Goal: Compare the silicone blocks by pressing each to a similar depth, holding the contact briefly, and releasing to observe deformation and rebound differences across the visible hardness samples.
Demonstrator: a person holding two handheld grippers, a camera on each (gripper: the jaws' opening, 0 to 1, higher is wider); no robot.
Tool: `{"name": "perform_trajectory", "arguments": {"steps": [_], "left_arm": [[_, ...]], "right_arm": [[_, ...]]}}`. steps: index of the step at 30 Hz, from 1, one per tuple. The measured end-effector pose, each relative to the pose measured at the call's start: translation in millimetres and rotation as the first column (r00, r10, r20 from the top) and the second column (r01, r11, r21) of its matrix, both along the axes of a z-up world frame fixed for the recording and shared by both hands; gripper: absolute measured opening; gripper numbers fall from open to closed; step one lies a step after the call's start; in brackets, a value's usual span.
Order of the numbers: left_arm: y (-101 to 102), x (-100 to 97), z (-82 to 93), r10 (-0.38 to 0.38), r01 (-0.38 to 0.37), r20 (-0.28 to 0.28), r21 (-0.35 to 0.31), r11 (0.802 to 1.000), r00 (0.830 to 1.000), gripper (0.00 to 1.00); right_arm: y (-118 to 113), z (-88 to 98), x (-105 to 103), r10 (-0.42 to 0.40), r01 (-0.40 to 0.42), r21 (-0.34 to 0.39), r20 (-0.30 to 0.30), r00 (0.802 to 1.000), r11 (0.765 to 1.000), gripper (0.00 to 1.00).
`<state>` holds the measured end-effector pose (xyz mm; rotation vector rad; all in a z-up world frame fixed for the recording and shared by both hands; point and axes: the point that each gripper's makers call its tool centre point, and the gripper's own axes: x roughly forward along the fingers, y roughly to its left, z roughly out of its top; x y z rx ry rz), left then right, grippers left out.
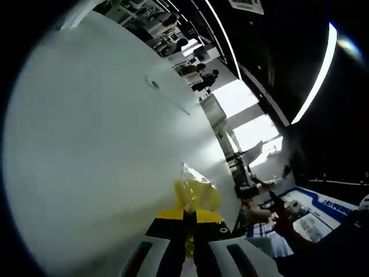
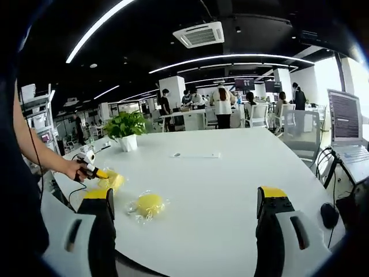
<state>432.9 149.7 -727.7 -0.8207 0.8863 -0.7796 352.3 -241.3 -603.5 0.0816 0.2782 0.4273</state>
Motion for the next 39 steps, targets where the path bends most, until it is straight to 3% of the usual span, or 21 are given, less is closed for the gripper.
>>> {"name": "perform_trajectory", "arguments": {"steps": [7, 11, 21, 23, 24, 31, 33, 37, 39], "left_arm": [[-10.6, 1.9, -17.1, -0.032, 0.032, -0.04, 0.019, 0.999, 0.999, 0.01], [-8.2, -1.3, -36.1, -0.029, 0.035, -0.102, 0.061, 0.998, 0.994, 0.01], [-4.6, 0.9, -48.6, -0.016, 0.032, -0.129, 0.124, 0.992, 0.991, 0.03], [-6.4, -0.4, -49.6, -0.015, 0.032, -0.13, 0.132, 0.991, 0.991, 0.04], [-4.7, 0.8, -51.8, -0.02, 0.035, -0.094, 0.161, 0.986, 0.995, 0.04], [-5.2, -2.1, -50.0, 0.024, -0.009, -0.12, 0.124, 0.992, 0.992, 0.06], [-4.0, -1.6, -50.0, 0.025, -0.013, -0.088, 0.135, 0.991, 0.996, 0.07], [4.4, 0.4, -56.6, 0.057, -0.042, -0.077, 0.189, 0.981, 0.995, 0.21], [5.1, -2.5, -53.4, 0.05, -0.036, -0.073, 0.186, 0.982, 0.996, 0.23]], "right_arm": [[-3.0, -19.1, -2.7, -0.011, 0.01, -0.017, -0.053, 0.999, 1.0, 0.97], [-2.8, -19.7, -0.2, -0.011, 0.011, -0.012, -0.057, 0.998, 1.0, 0.97], [-8.6, -22.2, -3.4, -0.014, 0.013, -0.021, -0.067, 0.998, 1.0, 0.97], [-9.8, -23.2, -3.8, -0.018, 0.017, -0.02, -0.068, 0.997, 1.0, 0.97], [-10.2, -23.7, -3.8, -0.02, 0.019, -0.019, -0.069, 0.997, 1.0, 0.97], [-3.3, -23.3, -0.9, -0.007, 0.006, -0.013, -0.066, 0.998, 1.0, 0.97], [-1.5, -23.5, -0.8, 0.0, -0.001, -0.017, -0.067, 0.998, 1.0, 0.97], [-0.2, -25.3, -1.6, 0.006, -0.008, -0.019, -0.072, 0.997, 1.0, 0.97], [0.5, -25.1, -1.5, 0.007, -0.008, -0.015, -0.072, 0.997, 1.0, 0.97]]}}
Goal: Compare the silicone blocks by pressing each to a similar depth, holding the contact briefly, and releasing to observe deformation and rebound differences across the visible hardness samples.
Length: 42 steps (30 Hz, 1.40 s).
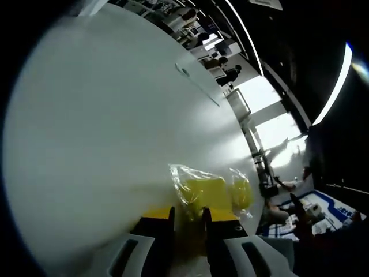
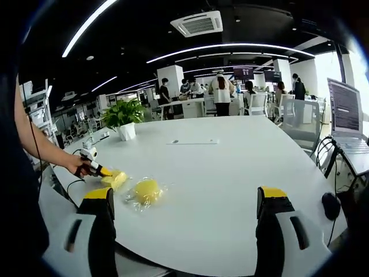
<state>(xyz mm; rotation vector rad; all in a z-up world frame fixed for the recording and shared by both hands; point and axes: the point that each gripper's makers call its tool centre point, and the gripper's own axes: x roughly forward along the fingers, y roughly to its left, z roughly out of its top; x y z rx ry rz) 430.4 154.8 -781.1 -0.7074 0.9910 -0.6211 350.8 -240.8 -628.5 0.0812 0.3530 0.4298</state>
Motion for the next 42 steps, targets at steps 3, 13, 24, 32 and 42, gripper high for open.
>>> {"name": "perform_trajectory", "arguments": {"steps": [3, 13, 24, 32, 42], "left_arm": [[1.8, 0.1, 5.8, 0.004, -0.005, 0.035, 0.003, 1.0, 0.999, 0.31], [30.4, 9.1, 43.7, 0.091, -0.134, 0.298, 0.128, 0.983, 0.95, 0.59], [65.4, -27.3, 82.4, 0.075, -0.212, 0.481, 0.238, 0.948, 0.874, 0.88], [87.8, -45.6, 116.1, 0.007, -0.247, 0.585, 0.33, 0.911, 0.811, 1.0], [103.7, -66.1, 134.1, 0.012, -0.314, 0.665, 0.337, 0.887, 0.746, 1.0]], "right_arm": [[0.7, 1.8, 1.0, -0.003, 0.003, 0.006, 0.008, 1.0, 1.0, 0.97], [2.6, 3.0, 2.3, -0.013, 0.012, 0.024, 0.022, 1.0, 1.0, 0.97], [-4.3, 6.6, 9.9, -0.014, 0.013, 0.019, 0.044, 0.999, 1.0, 0.97], [-7.1, -6.6, 19.4, -0.008, 0.007, 0.025, 0.03, 1.0, 1.0, 0.97], [-10.2, -15.7, 29.4, 0.001, -0.001, 0.027, 0.021, 1.0, 1.0, 0.97]]}}
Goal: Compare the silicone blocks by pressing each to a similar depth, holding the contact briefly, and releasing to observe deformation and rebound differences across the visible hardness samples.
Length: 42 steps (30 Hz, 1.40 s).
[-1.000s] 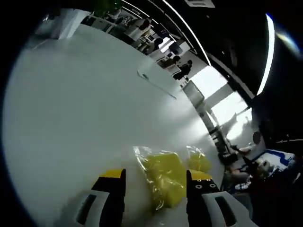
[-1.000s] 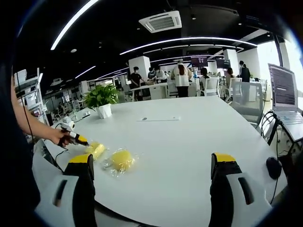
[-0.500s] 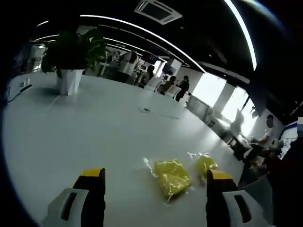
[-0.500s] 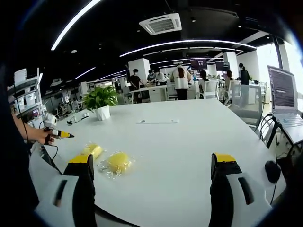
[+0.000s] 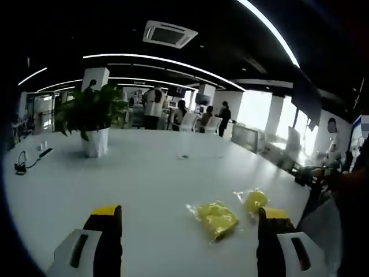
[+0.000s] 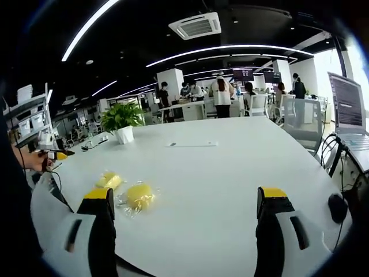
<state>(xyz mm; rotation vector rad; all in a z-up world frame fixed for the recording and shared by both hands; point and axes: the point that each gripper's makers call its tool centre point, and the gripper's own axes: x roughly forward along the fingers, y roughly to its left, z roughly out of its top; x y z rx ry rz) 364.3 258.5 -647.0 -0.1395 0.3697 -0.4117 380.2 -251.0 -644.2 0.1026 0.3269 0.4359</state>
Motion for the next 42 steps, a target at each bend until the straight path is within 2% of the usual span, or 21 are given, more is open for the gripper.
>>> {"name": "perform_trajectory", "arguments": {"steps": [6, 9, 11, 16, 21, 23, 26, 32, 36, 40, 42], "left_arm": [[-3.8, -10.1, 14.1, -0.025, 0.026, 0.047, -0.024, 0.999, 0.999, 1.0], [-4.0, -14.0, 16.9, -0.055, 0.052, 0.086, 0.038, 0.998, 0.995, 1.0], [-4.8, -15.9, 16.0, -0.058, 0.055, 0.071, 0.04, 0.998, 0.996, 1.0], [-14.4, -23.0, 22.0, -0.053, 0.051, 0.078, 0.022, 0.998, 0.996, 1.0], [-30.3, -25.0, 16.1, -0.109, 0.109, 0.053, 0.011, 0.994, 0.993, 1.0], [-42.4, -22.2, 19.8, -0.135, 0.135, 0.05, 0.014, 0.991, 0.99, 1.0], [-47.2, -13.9, 22.1, -0.156, 0.156, 0.048, 0.006, 0.988, 0.987, 1.0], [-69.6, -0.9, 33.8, -0.203, 0.204, 0.046, -0.008, 0.979, 0.978, 1.0], [-87.5, 7.8, 35.6, -0.241, 0.242, 0.02, -0.061, 0.968, 0.97, 1.0], [-114.3, 18.2, 28.2, -0.289, 0.276, -0.072, -0.146, 0.95, 0.955, 1.0], [-123.2, 27.3, 33.4, -0.3, 0.288, -0.057, -0.161, 0.944, 0.952, 1.0]], "right_arm": [[-2.0, -1.4, 3.3, 0.015, -0.015, -0.002, 0.002, 1.0, 1.0, 0.97], [-1.9, 0.4, 6.1, 0.024, -0.024, 0.003, 0.017, 1.0, 1.0, 0.97], [2.0, 1.1, 6.8, 0.048, -0.048, -0.006, 0.023, 0.999, 0.999, 0.97], [10.2, -5.7, 4.3, 0.087, -0.087, -0.025, 0.005, 0.996, 0.996, 0.97], [13.7, -8.4, 0.2, 0.089, -0.089, -0.027, -0.008, 0.996, 0.996, 0.97], [14.0, -8.6, -1.4, 0.089, -0.089, -0.029, -0.01, 0.996, 0.996, 0.97], [13.3, -8.6, -4.4, 0.086, -0.086, -0.028, -0.009, 0.996, 0.996, 0.97], [10.5, -10.2, -9.0, 0.071, -0.072, -0.015, -0.017, 0.997, 0.997, 0.97], [10.1, -10.5, -10.5, 0.066, -0.066, -0.013, -0.015, 0.998, 0.998, 0.97], [8.1, -12.1, -10.4, 0.056, -0.056, -0.008, -0.017, 0.998, 0.998, 0.97], [7.1, -12.9, -11.0, 0.05, -0.05, -0.003, -0.021, 0.999, 0.999, 0.97]]}}
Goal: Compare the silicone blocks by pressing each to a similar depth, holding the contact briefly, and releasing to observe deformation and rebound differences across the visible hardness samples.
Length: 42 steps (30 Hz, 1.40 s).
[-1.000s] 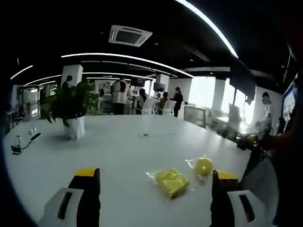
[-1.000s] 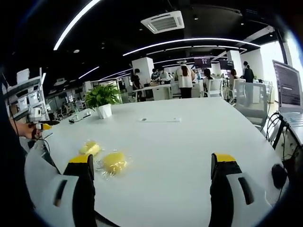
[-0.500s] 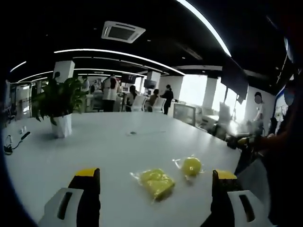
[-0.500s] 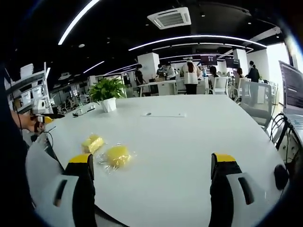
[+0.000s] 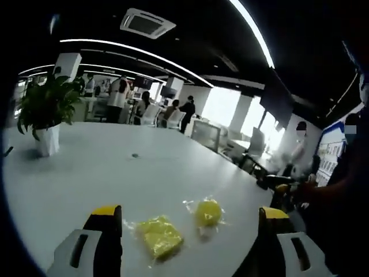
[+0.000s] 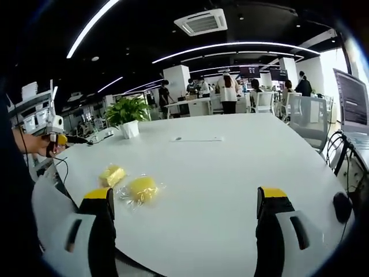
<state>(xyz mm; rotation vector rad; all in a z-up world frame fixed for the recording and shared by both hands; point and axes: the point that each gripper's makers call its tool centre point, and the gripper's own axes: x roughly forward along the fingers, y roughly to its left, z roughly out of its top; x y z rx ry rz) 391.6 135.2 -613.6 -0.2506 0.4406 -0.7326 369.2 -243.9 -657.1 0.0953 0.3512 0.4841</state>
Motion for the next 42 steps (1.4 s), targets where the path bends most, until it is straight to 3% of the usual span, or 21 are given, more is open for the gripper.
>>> {"name": "perform_trajectory", "arguments": {"steps": [5, 10, 12, 15, 17, 19, 20, 22, 24, 27, 29, 31, 32, 33, 36, 37, 39, 40, 41, 42], "left_arm": [[-26.6, 13.4, 4.8, -0.041, 0.04, -0.031, -0.044, 0.998, 0.999, 1.0], [-53.6, 32.5, -8.1, -0.079, 0.062, -0.161, -0.11, 0.992, 0.984, 1.0], [-68.8, 40.4, -7.5, -0.105, 0.068, -0.213, -0.175, 0.982, 0.971, 1.0], [-92.7, 42.7, -22.7, -0.165, 0.085, -0.357, -0.229, 0.97, 0.919, 1.0], [-97.0, 47.3, -42.1, -0.143, 0.06, -0.433, -0.199, 0.978, 0.89, 1.0], [-100.4, 50.8, -57.1, -0.133, 0.062, -0.461, -0.165, 0.984, 0.877, 1.0], [-107.7, 54.5, -60.4, -0.148, 0.079, -0.445, -0.171, 0.982, 0.883, 1.0], [-115.8, 51.0, -72.7, -0.158, 0.073, -0.529, -0.178, 0.981, 0.834, 1.0], [-125.4, 53.0, -82.1, -0.194, 0.093, -0.552, -0.206, 0.974, 0.811, 1.0], [-130.7, 56.8, -97.0, -0.191, 0.103, -0.575, -0.183, 0.978, 0.795, 1.0], [-133.7, 59.4, -105.3, -0.204, 0.106, -0.602, -0.194, 0.975, 0.772, 1.0], [-135.0, 64.5, -113.1, -0.204, 0.117, -0.593, -0.182, 0.976, 0.779, 1.0], [-135.3, 65.6, -118.7, -0.207, 0.125, -0.602, -0.176, 0.977, 0.771, 1.0], [-135.6, 62.5, -125.1, -0.207, 0.119, -0.642, -0.178, 0.977, 0.738, 1.0], [-137.1, 71.0, -133.0, -0.21, 0.078, -0.664, -0.223, 0.972, 0.717, 1.0], [-140.9, 68.7, -132.5, -0.223, 0.056, -0.688, -0.256, 0.965, 0.691, 1.0], [-146.9, 71.2, -130.1, -0.263, 0.025, -0.688, -0.334, 0.942, 0.676, 1.0], [-149.3, 70.4, -129.6, -0.278, 0.01, -0.7, -0.362, 0.932, 0.658, 1.0], [-150.9, 66.6, -133.2, -0.283, -0.006, -0.725, -0.369, 0.93, 0.627, 1.0], [-151.1, 66.5, -137.0, -0.28, 0.004, -0.72, -0.359, 0.933, 0.634, 0.99]], "right_arm": [[-1.2, -1.6, -5.3, 0.003, -0.003, -0.005, -0.009, 1.0, 1.0, 0.97], [-7.0, -5.8, -5.8, 0.002, -0.002, -0.012, -0.025, 1.0, 1.0, 0.97], [-7.4, -4.6, -6.1, 0.001, -0.001, -0.01, -0.027, 1.0, 1.0, 0.97], [-6.0, -4.6, -7.5, 0.012, -0.013, -0.012, -0.03, 0.999, 1.0, 0.97], [-4.8, -5.3, -8.2, 0.021, -0.021, -0.017, -0.032, 0.999, 1.0, 0.97], [-5.1, -6.9, -7.7, 0.023, -0.023, -0.017, -0.037, 0.999, 1.0, 0.97], [-5.0, -7.0, -7.2, 0.023, -0.024, -0.017, -0.042, 0.999, 1.0, 0.97], [-5.2, -4.9, -6.2, 0.021, -0.022, -0.015, -0.036, 0.999, 1.0, 0.97], [-5.7, -4.6, -5.4, 0.02, -0.021, -0.013, -0.034, 0.999, 1.0, 0.97], [-5.3, -4.9, -6.0, 0.021, -0.022, -0.012, -0.035, 0.999, 1.0, 0.97], [-4.6, -5.8, -7.2, 0.02, -0.021, -0.014, -0.035, 0.999, 1.0, 0.97], [-3.3, -8.3, -7.6, 0.023, -0.023, -0.016, -0.04, 0.999, 1.0, 0.97], [-1.0, -7.8, -8.0, 0.025, -0.025, -0.017, -0.041, 0.999, 1.0, 0.97], [1.6, -7.4, -8.3, 0.03, -0.031, -0.016, -0.041, 0.999, 0.999, 0.97], [6.6, -8.8, -10.1, 0.044, -0.045, -0.032, -0.043, 0.998, 0.998, 0.97], [7.6, -8.6, -11.0, 0.049, -0.05, -0.037, -0.043, 0.998, 0.998, 0.97], [8.4, -8.9, -13.5, 0.059, -0.061, -0.05, -0.044, 0.997, 0.997, 0.97], [8.1, -9.2, -14.5, 0.062, -0.064, -0.053, -0.044, 0.997, 0.997, 0.97], [7.2, -9.9, -15.7, 0.063, -0.065, -0.056, -0.046, 0.997, 0.996, 0.97], [6.0, -10.8, -16.6, 0.062, -0.064, -0.057, -0.049, 0.997, 0.996, 0.97]]}}
